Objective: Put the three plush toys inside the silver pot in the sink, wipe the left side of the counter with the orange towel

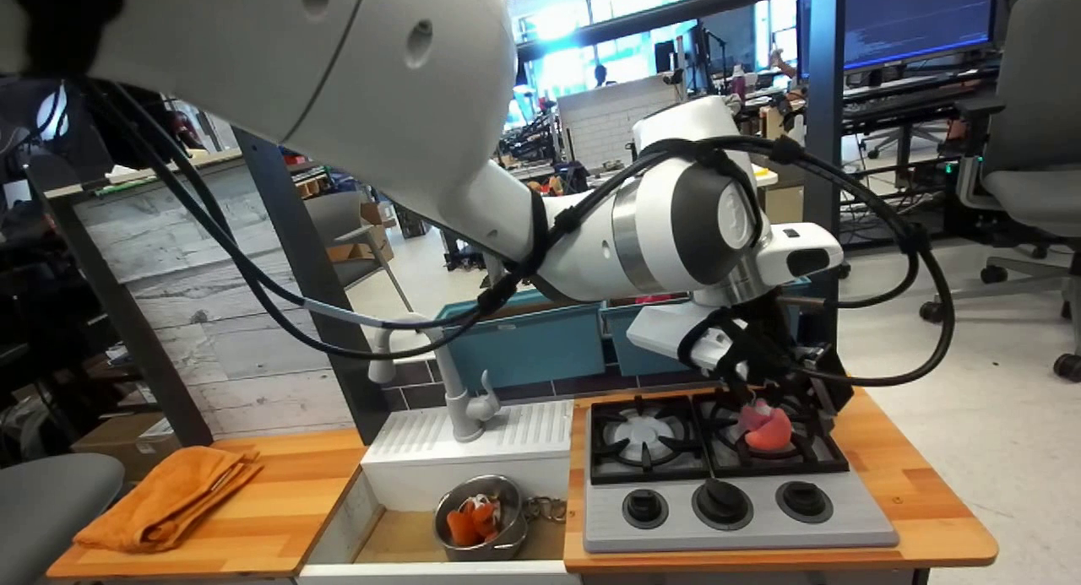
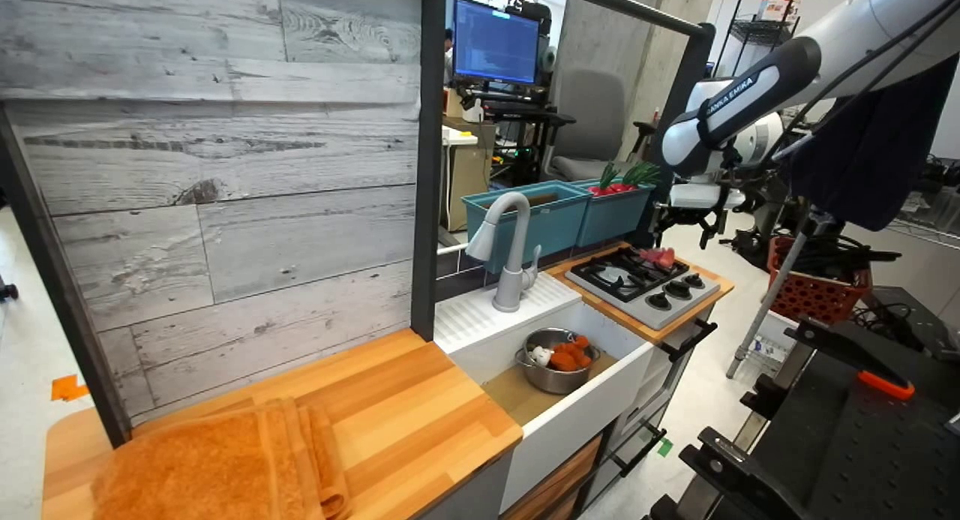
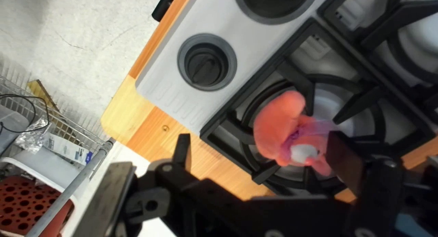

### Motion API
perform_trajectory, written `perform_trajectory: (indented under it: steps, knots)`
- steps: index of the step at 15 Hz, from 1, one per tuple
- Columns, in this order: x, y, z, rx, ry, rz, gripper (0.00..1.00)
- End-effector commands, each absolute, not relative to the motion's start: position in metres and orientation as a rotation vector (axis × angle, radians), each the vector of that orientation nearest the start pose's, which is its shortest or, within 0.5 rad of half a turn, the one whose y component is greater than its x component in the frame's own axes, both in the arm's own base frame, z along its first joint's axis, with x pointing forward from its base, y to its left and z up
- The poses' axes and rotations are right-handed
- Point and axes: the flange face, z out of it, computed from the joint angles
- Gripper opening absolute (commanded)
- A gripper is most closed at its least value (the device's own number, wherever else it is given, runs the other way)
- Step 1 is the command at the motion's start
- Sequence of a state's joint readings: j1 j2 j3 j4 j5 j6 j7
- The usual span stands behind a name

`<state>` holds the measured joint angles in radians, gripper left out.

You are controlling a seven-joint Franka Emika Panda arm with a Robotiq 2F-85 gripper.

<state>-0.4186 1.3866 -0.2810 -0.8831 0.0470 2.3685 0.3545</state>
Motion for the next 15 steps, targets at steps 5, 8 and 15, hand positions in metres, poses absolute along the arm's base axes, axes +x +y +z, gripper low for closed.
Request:
perform_trajectory:
  steps: [5, 8, 15]
  knots:
    - [0.660, -0.434, 0.035, -3.040, 1.494, -0.329, 1.00]
    - [0.667, -0.427, 0.039, -2.984, 1.513, -0.370, 1.00]
    - [0.671, -0.418, 0.036, -2.921, 1.562, -0.378, 0.56]
